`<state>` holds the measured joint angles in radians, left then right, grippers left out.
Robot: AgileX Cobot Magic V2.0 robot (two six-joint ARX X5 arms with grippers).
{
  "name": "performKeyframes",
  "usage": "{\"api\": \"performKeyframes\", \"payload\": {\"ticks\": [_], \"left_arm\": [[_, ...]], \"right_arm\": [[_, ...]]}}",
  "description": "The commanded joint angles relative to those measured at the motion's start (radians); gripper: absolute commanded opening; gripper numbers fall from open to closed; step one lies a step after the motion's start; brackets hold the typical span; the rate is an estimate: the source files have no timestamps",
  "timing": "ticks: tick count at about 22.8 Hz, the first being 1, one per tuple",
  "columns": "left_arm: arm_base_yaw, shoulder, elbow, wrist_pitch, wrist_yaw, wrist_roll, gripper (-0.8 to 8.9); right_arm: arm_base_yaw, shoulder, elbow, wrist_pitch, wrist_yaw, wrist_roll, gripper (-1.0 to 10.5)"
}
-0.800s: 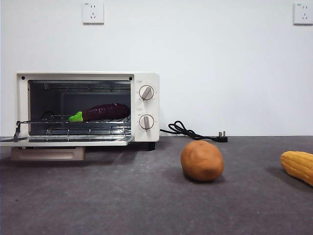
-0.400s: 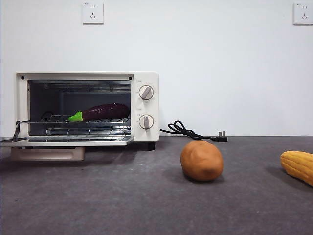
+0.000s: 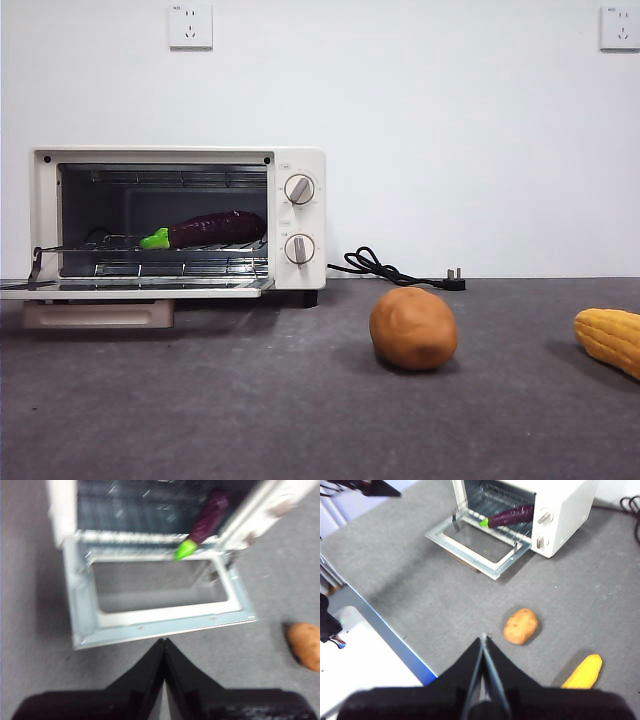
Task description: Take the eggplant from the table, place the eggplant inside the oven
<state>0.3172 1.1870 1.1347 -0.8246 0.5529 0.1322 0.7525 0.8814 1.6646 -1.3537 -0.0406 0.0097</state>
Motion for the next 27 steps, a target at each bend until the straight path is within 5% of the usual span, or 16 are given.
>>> {"api": "performKeyframes", "payload": {"ticks": [1, 7, 11, 27], "left_arm": [[0.034, 0.075, -0.008, 0.011, 0.005, 0.036, -0.08], [0.134, 0.274, -0.008, 0.098, 0.017, 0.060, -0.07], [0.180, 0.416, -0.008, 0.197, 0.110, 0.062, -0.07], [0.134, 0.787, -0.008, 0.452, 0.291, 0.029, -0.08]], "right_arm": [[0.001, -0.063, -0.039, -0.026, 0.031, -0.006, -0.1], [0.001, -0.148, -0.099, -0.026, 0.057, 0.043, -0.1], [0.001, -0.149, -0.124, -0.026, 0.057, 0.066, -0.1], [0.001, -0.149, -0.171, -0.026, 0.059, 0.197, -0.1]]}}
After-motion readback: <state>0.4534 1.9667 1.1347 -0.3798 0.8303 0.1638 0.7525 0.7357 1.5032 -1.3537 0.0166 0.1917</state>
